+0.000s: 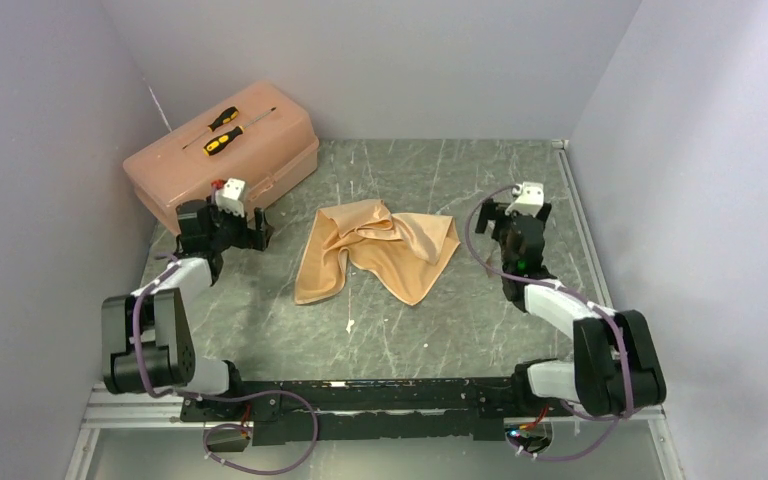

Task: Fold the napkin into a case and place the utensils inside
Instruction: Flatten out the napkin at the center of the board.

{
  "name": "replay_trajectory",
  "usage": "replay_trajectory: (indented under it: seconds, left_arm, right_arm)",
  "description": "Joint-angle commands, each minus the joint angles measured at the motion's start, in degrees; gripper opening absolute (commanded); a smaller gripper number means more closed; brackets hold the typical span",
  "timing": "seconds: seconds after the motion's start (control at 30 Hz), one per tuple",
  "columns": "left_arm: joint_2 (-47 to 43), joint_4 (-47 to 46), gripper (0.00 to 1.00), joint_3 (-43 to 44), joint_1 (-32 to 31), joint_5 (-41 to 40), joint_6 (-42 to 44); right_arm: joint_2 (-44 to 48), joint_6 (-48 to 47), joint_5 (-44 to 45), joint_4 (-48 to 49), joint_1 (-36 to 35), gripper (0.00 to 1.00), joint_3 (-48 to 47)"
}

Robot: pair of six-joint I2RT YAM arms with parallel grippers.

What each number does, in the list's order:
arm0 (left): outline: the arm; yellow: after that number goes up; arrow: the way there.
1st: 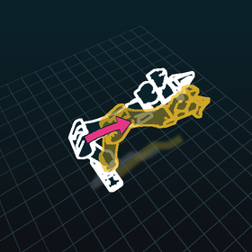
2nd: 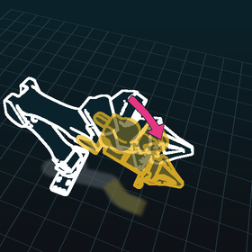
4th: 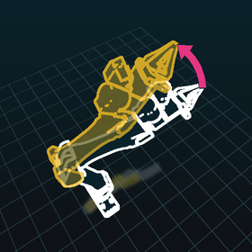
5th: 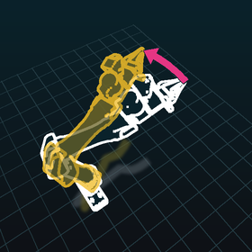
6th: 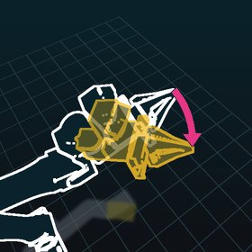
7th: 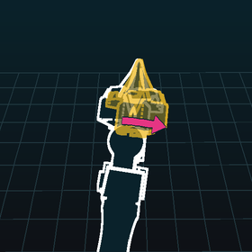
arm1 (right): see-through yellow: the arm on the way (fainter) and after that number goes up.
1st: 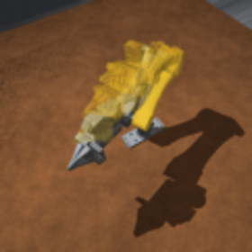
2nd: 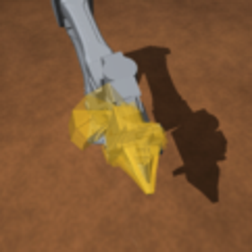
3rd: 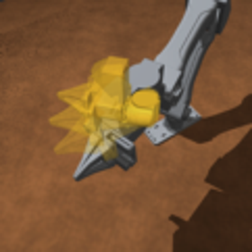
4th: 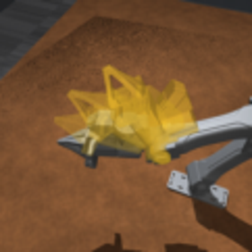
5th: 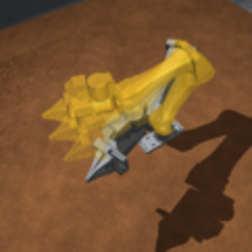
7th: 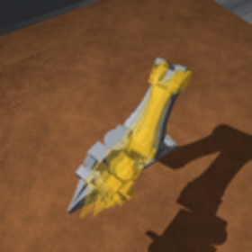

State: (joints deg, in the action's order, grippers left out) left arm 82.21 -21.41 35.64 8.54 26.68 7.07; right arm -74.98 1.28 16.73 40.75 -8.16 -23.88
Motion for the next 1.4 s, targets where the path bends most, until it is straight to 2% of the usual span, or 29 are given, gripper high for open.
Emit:
replay_trajectory:
  seconds: [0.0,0.1,0.13,0.2,0.23,0.3,0.33,0.4,0.57,0.7,0.9,1.1,1.37]
  left_arm:
    - [-5.55,21.61,0.94,3.37,0.01,7.91,6.43]
    - [-8.07,34.49,0.94,6.61,-0.12,13.71,11.42]
    - [-8.83,37.93,0.94,7.50,-0.47,15.30,12.86]
    - [-10.03,44.01,0.94,9.01,-2.40,16.48,16.50]
    - [-10.35,47.67,0.94,9.74,-4.71,15.80,18.46]
    - [-10.16,51.98,0.94,10.94,-7.96,12.94,22.31]
    - [-9.62,53.72,0.94,11.43,-10.07,11.80,24.10]
    - [-8.36,55.51,0.94,12.17,-12.21,9.76,26.38]
    - [-2.86,57.52,0.94,14.06,-16.24,7.63,28.84]
    - [0.21,55.66,0.94,13.31,-20.39,3.38,30.59]
    - [2.66,50.48,0.94,12.36,-24.32,-1.38,31.10]
    - [6.07,48.02,0.90,12.67,-26.67,-4.00,31.25]
    - [6.83,43.84,0.86,8.05,-28.04,-6.94,32.93]
  right_arm:
    - [7.43,7.91,-4.41,-10.29,-2.38,1.00,-7.87]
    - [8.39,26.52,-15.28,-16.31,0.66,1.00,-13.88]
    - [7.37,29.59,-18.41,-19.93,1.94,1.00,-16.82]
    - [4.52,26.94,-27.74,-22.95,1.76,1.00,-21.16]
    - [3.57,25.35,-29.63,-25.10,-0.11,1.00,-22.83]
    - [2.80,19.41,-22.25,-35.05,-7.63,1.00,-26.73]
    - [2.66,16.89,-16.23,-37.73,-12.03,1.00,-27.59]
    - [2.37,14.82,-9.50,-42.20,-19.43,1.00,-27.43]
    - [2.66,19.36,-4.27,-47.28,-30.99,1.00,-21.62]
    - [0.65,21.89,-4.46,-48.48,-36.22,0.98,-18.08]
    - [-4.45,20.84,-6.91,-48.02,-37.28,0.94,-17.81]
    - [-9.37,19.68,-9.52,-47.86,-37.40,0.83,-18.75]
    - [-9.93,21.64,-8.52,-46.70,-39.17,0.82,-16.13]
